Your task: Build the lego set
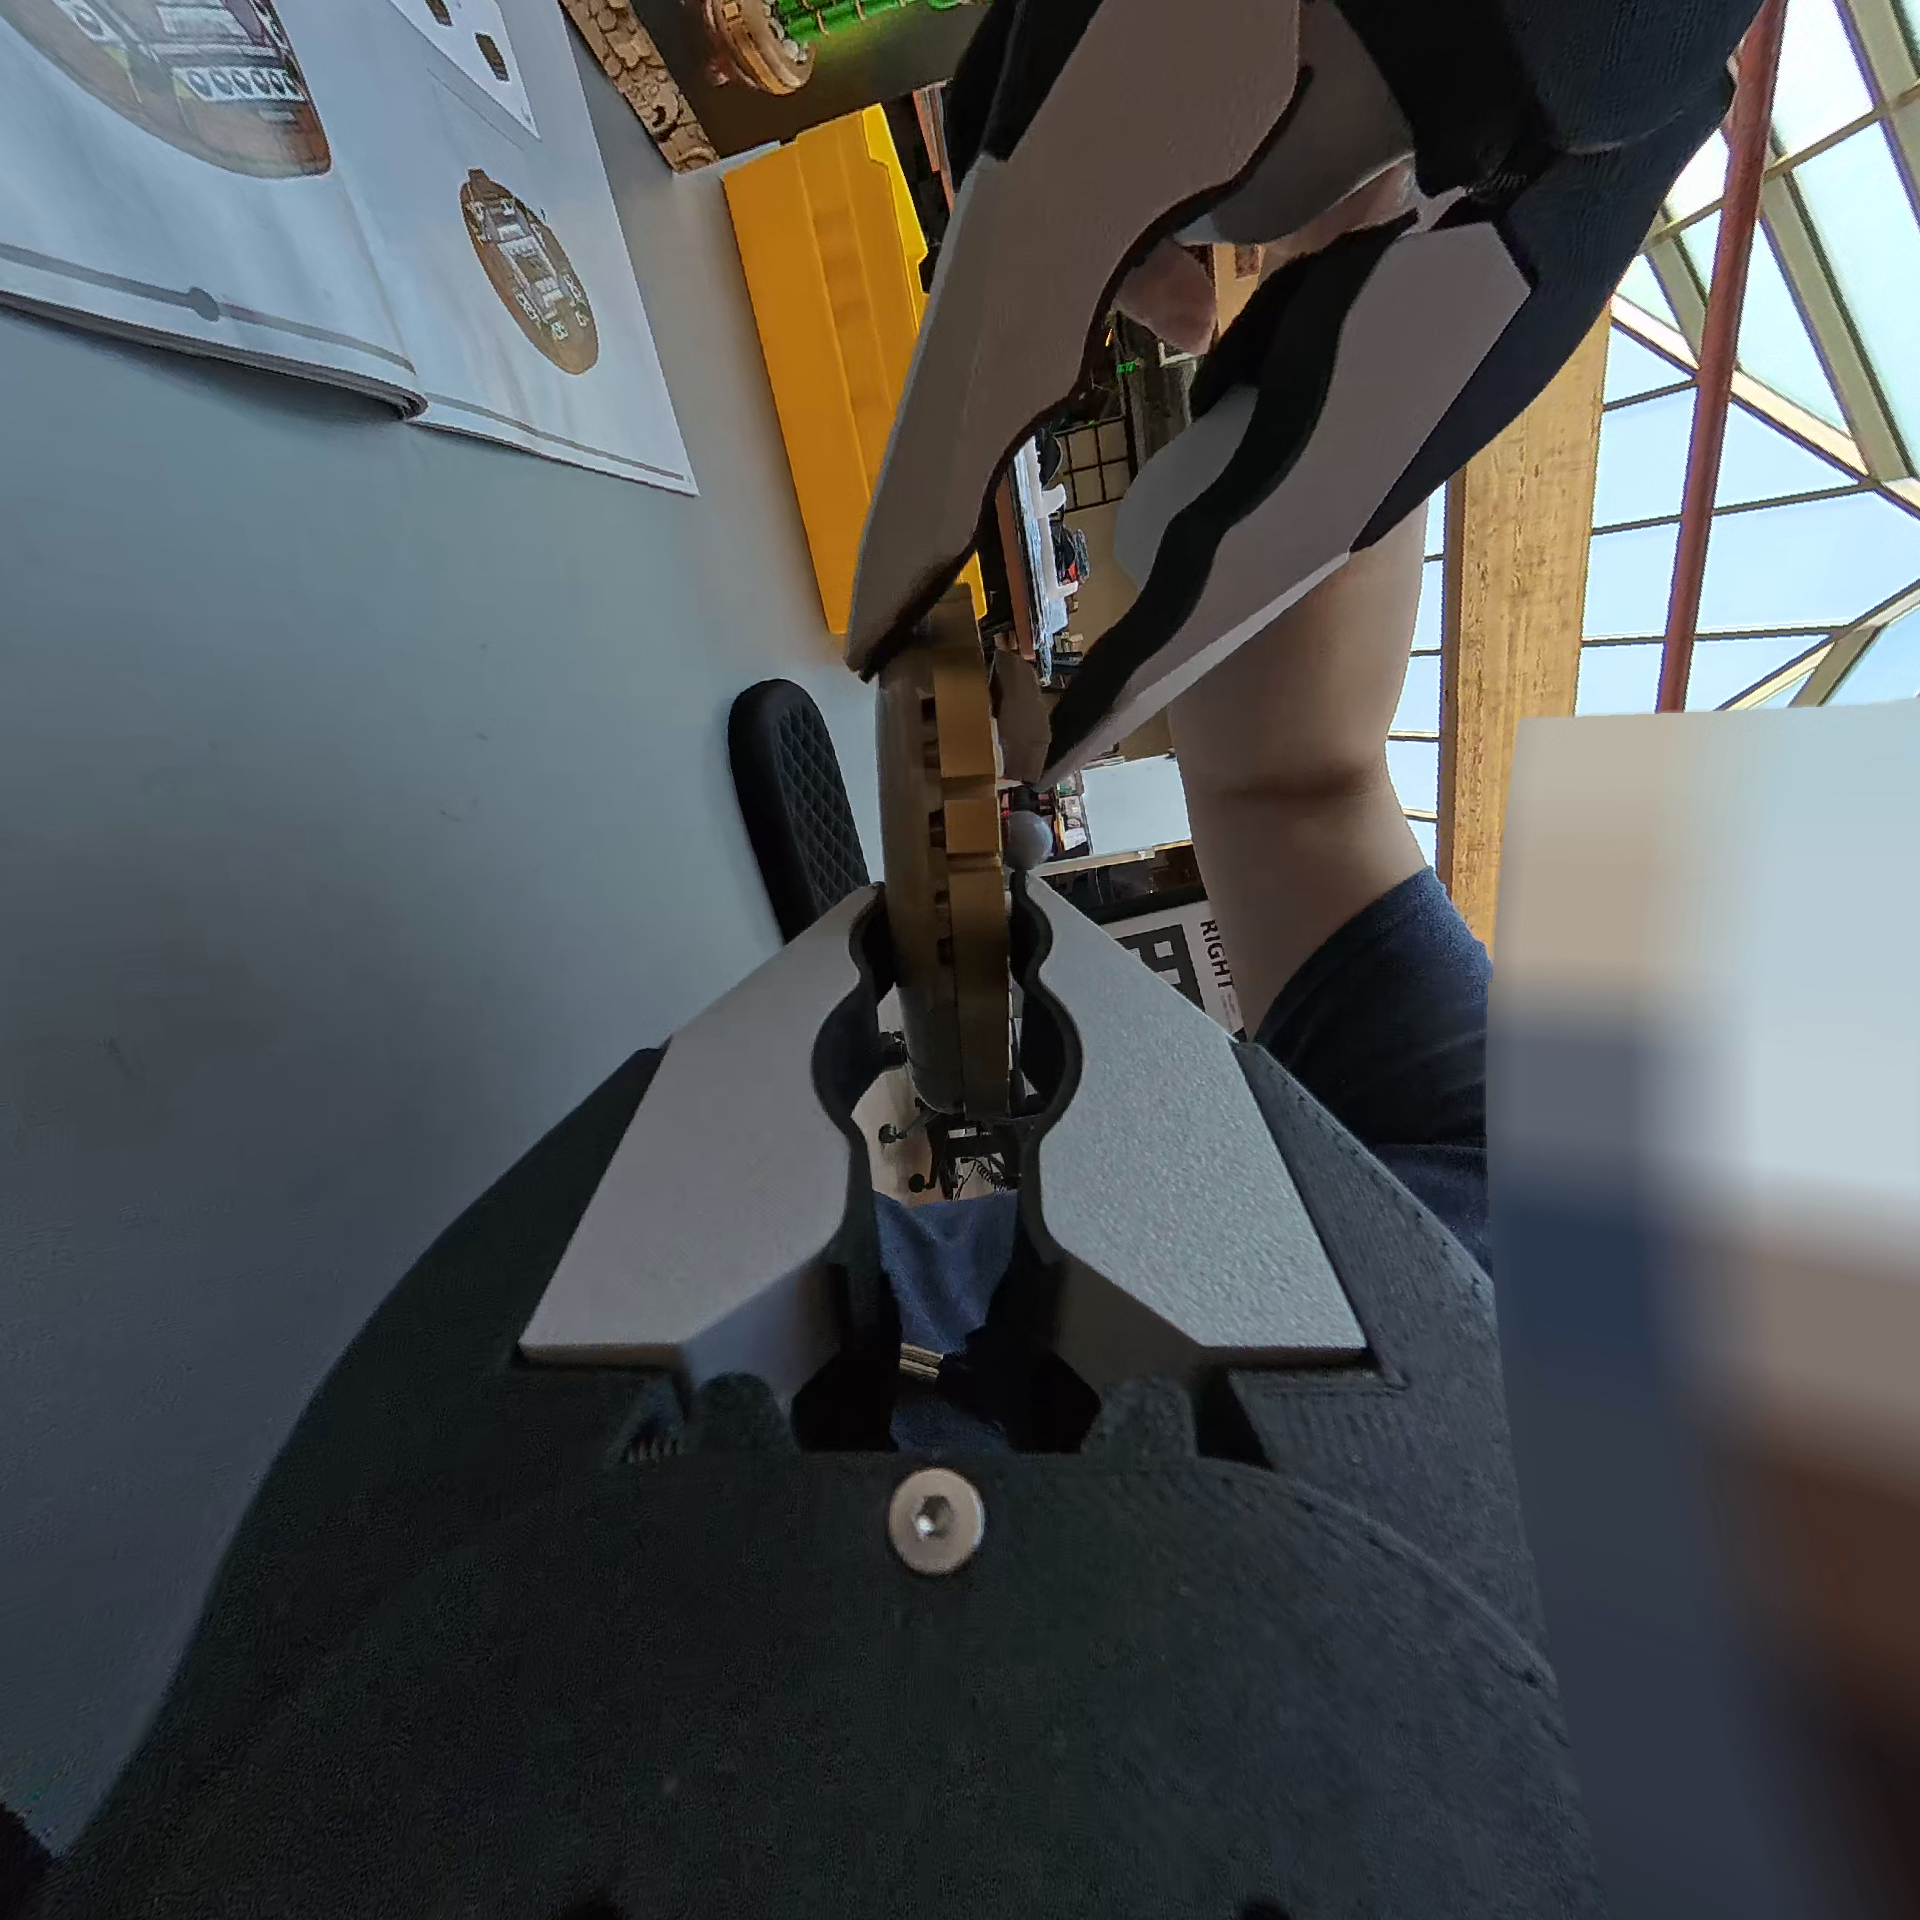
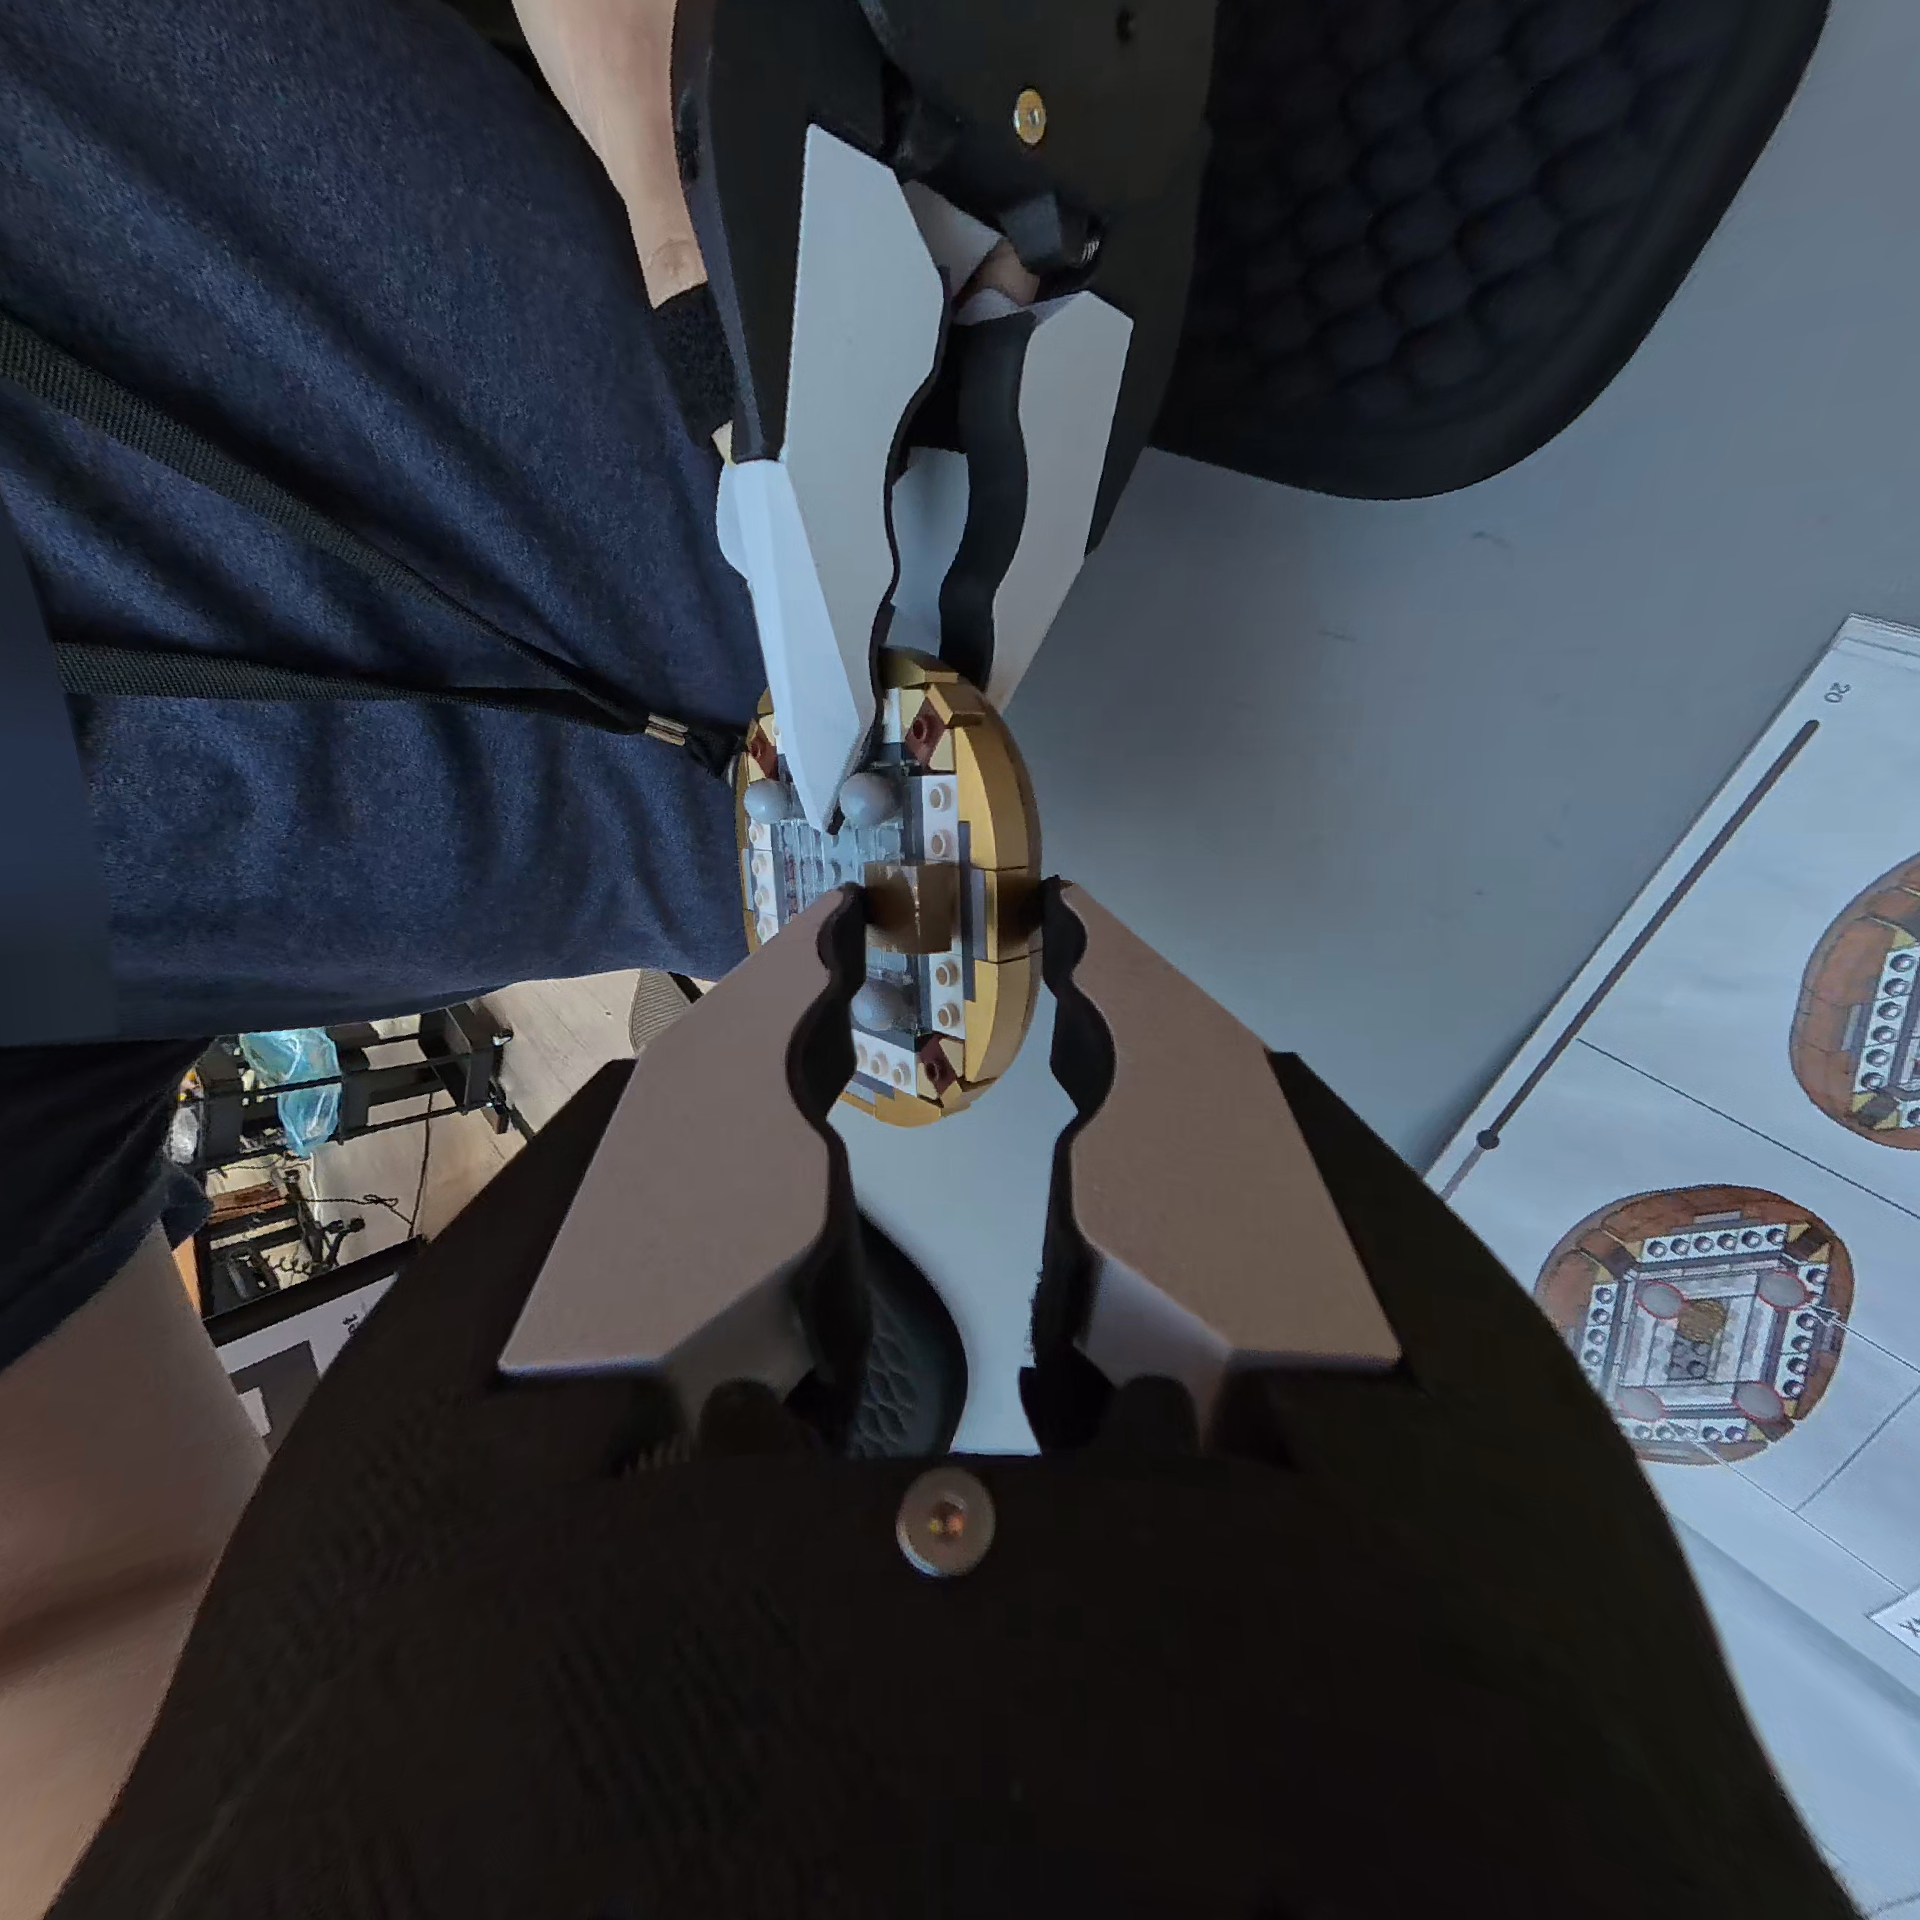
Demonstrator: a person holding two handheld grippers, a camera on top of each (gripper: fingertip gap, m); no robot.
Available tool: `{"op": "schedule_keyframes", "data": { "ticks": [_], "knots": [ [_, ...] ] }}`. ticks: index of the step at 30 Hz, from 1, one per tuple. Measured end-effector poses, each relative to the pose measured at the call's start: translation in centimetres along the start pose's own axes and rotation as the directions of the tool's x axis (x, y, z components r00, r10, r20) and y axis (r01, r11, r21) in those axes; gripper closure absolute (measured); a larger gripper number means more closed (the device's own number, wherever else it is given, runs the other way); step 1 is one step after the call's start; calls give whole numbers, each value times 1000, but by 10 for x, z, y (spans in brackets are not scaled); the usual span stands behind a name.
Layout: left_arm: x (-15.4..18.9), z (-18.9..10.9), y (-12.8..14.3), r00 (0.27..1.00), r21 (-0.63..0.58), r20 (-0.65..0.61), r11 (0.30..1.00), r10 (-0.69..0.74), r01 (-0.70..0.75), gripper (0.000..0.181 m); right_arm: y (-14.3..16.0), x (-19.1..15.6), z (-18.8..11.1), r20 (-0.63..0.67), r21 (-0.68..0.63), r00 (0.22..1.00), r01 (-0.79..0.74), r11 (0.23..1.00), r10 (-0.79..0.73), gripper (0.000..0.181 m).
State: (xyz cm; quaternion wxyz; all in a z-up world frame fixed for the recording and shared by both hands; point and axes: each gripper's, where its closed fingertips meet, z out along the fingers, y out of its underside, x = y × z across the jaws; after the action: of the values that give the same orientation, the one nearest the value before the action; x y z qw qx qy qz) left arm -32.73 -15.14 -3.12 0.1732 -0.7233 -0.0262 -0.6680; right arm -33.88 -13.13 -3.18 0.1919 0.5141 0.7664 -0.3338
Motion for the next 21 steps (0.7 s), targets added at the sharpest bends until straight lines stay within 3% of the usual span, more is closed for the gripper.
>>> {"op": "schedule_keyframes", "data": {
  "ticks": [13, 21],
  "knots": [
    [0, 0, 0, 999, 0, -16, 999, -34, 34, 162, 0, 1, 1, -2, 7, 1000, -26, 1000, 26, 150],
    [0, 3, 5, 995, -47, 42, 995, 85, -83, 162, 5, -5, 2, 73, -16, 997, -37, 999, 38, 151]
  ]
}}
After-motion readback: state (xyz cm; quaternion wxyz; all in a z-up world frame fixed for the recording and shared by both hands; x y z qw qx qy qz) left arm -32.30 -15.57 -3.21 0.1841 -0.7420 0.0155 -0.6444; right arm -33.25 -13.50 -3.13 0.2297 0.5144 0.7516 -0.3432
